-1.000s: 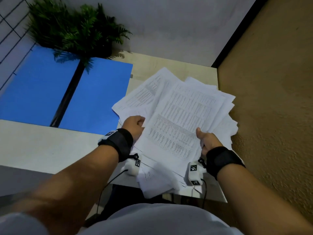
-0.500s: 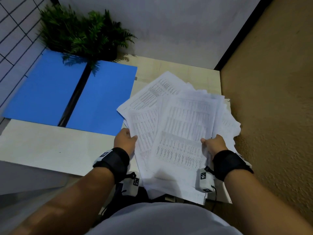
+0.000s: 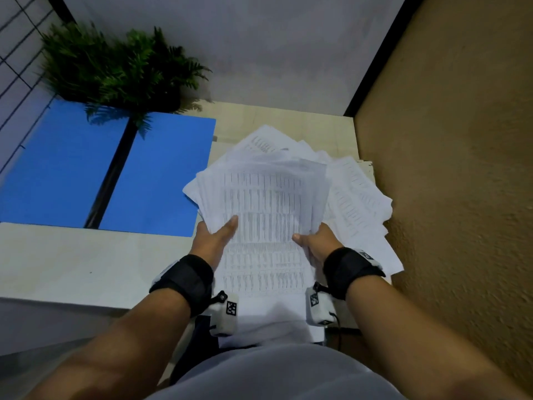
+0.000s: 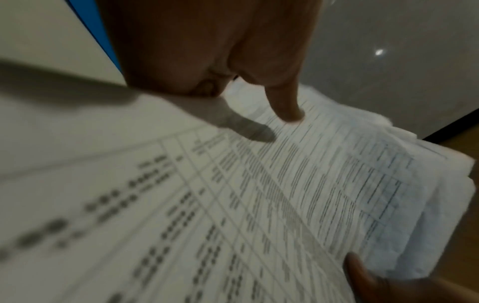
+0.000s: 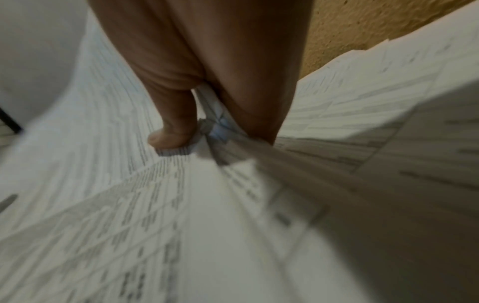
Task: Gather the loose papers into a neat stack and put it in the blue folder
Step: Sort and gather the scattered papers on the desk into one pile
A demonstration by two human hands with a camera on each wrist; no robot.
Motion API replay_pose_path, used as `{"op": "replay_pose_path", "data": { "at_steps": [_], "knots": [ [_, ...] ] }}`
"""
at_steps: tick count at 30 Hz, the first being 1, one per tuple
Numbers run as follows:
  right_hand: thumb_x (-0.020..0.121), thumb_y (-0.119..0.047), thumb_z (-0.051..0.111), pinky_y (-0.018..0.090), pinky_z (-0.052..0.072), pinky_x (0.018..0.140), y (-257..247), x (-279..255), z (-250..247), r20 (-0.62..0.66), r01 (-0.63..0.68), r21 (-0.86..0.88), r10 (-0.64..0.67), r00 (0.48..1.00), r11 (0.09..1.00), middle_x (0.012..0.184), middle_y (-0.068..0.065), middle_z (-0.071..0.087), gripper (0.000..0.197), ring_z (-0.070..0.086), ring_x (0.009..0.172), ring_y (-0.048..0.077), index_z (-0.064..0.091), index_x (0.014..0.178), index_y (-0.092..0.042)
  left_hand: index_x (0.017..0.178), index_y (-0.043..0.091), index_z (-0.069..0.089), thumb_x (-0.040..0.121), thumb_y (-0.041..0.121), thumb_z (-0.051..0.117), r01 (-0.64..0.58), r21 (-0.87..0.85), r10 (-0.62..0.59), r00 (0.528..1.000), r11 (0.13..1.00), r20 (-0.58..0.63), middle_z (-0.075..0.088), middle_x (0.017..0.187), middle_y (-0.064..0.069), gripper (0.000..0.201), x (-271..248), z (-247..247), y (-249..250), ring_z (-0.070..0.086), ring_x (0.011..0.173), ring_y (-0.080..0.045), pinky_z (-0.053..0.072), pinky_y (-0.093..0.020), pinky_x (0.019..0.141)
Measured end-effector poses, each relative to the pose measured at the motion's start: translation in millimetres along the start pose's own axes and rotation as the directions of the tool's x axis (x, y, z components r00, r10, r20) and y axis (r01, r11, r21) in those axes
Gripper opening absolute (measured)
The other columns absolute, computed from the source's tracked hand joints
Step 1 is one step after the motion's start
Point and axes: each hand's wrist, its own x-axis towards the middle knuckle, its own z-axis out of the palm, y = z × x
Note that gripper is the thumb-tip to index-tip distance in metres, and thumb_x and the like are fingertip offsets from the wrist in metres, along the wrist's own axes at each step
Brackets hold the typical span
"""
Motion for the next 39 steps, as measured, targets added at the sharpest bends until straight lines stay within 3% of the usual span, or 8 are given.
{"op": "replay_pose_path", "data": {
  "at_steps": [4,9,18,24,28,32,35,39],
  "knots": [
    [0.081,-0.009,0.072,0.046,0.05,0.098,1.5,2.4,0.6,-0.106,0.101,0.011,-0.1,0.989,0.995,0.115,0.012,0.066,0.031,0.063,0.108,0.028,0.063,0.111,-0.011,0.128,0.016,0.057,0.079,0.0,0.076,-0.04,0.011,0.04,0.999,0.999,-0.022,0.064,0.128,-0.001,0.055,-5.1,5.1,-1.7,0.06,0.12,-0.024,0.041,-0.043,0.107],
    [0.084,-0.032,0.069,0.048,0.039,0.103,3.0,14.5,-37.5,-0.554,-0.068,-0.418,-0.194,0.809,0.906,0.133,0.01,0.05,0.052,0.044,0.123,0.031,0.05,0.129,-0.014,0.135,0.005,0.05,0.094,0.005,0.059,0.004,0.096,0.004,0.997,0.995,-0.078,0.055,0.134,-0.003,0.041,3.3,-8.4,3.5,0.056,0.115,-0.022,0.04,-0.04,0.105],
    [0.088,0.003,0.051,0.048,0.053,0.091,35.4,3.1,-45.3,-0.178,-0.042,-0.012,0.04,0.983,0.999,0.102,0.02,0.069,0.022,0.066,0.095,0.034,0.068,0.101,-0.001,0.133,0.011,0.053,0.101,0.02,0.05,-0.004,0.175,-0.006,0.998,0.985,0.056,0.063,0.123,-0.004,0.033,5.9,22.3,17.6,0.06,0.11,-0.026,0.046,-0.035,0.091],
    [0.094,-0.019,0.051,0.049,0.058,0.086,32.4,-21.4,-36.6,0.071,-0.144,0.099,0.138,0.988,0.985,0.1,0.014,0.075,0.026,0.071,0.095,0.035,0.073,0.105,-0.011,0.138,0.017,0.049,0.083,0.022,0.075,0.036,0.177,-0.06,0.989,0.984,0.133,0.062,0.132,0.0,0.061,8.6,40.4,-5.8,0.058,0.122,-0.022,0.041,-0.038,0.105],
    [0.09,-0.008,0.051,0.037,0.053,0.09,37.0,-7.0,-39.3,-0.193,0.022,-0.063,-0.034,0.981,0.998,0.105,0.01,0.068,0.025,0.065,0.095,0.026,0.065,0.111,-0.009,0.139,-0.001,0.045,0.092,0.006,0.064,0.047,0.308,-0.022,0.996,0.95,-0.085,0.055,0.13,-0.009,0.051,10.3,39.8,-0.8,0.053,0.124,-0.03,0.038,-0.028,0.095],
    [0.074,-0.02,0.073,0.042,0.051,0.094,38.8,4.6,-68.6,-0.679,-0.082,-0.06,0.02,0.734,0.995,0.124,0.012,0.056,0.055,0.059,0.106,0.03,0.054,0.124,-0.006,0.132,0.0,0.053,0.089,0.024,0.067,0.048,0.296,0.002,0.986,0.954,-0.166,0.061,0.129,-0.021,0.052,37.2,8.1,19.5,0.06,0.117,-0.039,0.047,-0.048,0.103],
    [0.047,-0.03,0.087,0.044,0.057,0.081,49.9,5.9,-75.3,-0.562,-0.143,0.382,0.352,0.749,0.913,0.113,0.011,0.067,0.083,0.067,0.092,0.029,0.059,0.12,-0.005,0.132,0.006,0.055,0.081,0.036,0.066,0.031,0.219,0.014,0.979,0.975,-0.202,0.063,0.128,-0.016,0.06,56.3,-6.5,33.5,0.061,0.114,-0.036,0.045,-0.051,0.104],
    [0.064,-0.018,0.087,0.027,0.055,0.064,53.7,9.6,-70.8,-0.328,-0.187,0.445,0.354,0.876,0.876,0.101,0.011,0.068,0.05,0.064,0.079,0.025,0.065,0.104,0.0,0.129,0.004,0.056,0.096,0.02,0.055,-0.076,0.228,0.126,0.968,0.971,-0.215,0.062,0.114,-0.005,0.037,68.2,3.9,74.6,0.059,0.106,-0.025,0.045,-0.034,0.1]
  ]
}}
